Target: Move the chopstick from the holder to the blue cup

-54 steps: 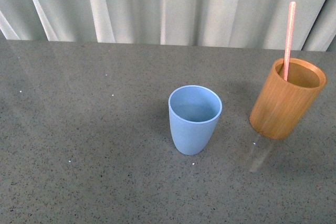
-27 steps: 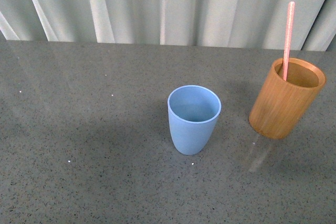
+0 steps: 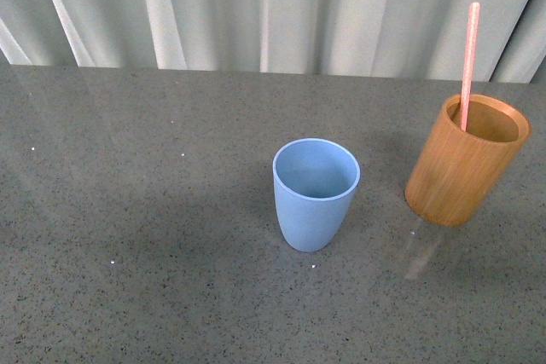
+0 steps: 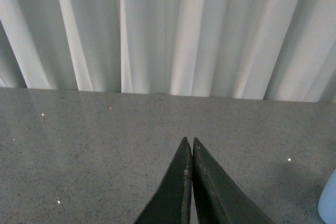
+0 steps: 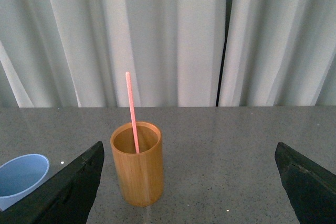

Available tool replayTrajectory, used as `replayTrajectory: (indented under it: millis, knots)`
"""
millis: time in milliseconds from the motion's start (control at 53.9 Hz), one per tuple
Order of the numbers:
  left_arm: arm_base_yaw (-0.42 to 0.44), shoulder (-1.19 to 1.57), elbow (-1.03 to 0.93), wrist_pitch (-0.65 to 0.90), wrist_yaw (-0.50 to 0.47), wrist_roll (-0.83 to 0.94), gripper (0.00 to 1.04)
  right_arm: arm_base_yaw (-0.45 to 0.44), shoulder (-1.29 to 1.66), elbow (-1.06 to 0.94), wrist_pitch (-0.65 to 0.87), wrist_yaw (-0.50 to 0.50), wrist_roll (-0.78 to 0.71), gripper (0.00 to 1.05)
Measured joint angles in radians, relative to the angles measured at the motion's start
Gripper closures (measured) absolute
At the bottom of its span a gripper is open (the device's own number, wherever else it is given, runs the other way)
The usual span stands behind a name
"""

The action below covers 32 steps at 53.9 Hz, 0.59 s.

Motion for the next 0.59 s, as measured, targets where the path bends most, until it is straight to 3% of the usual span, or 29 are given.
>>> replayTrajectory:
  millis: [594]
  knots:
    - [0.0,-0.284,0.0,-0.272,0.0,0.0,1.01,0.0,0.0,0.0,0.0,0.0,0.0,0.1]
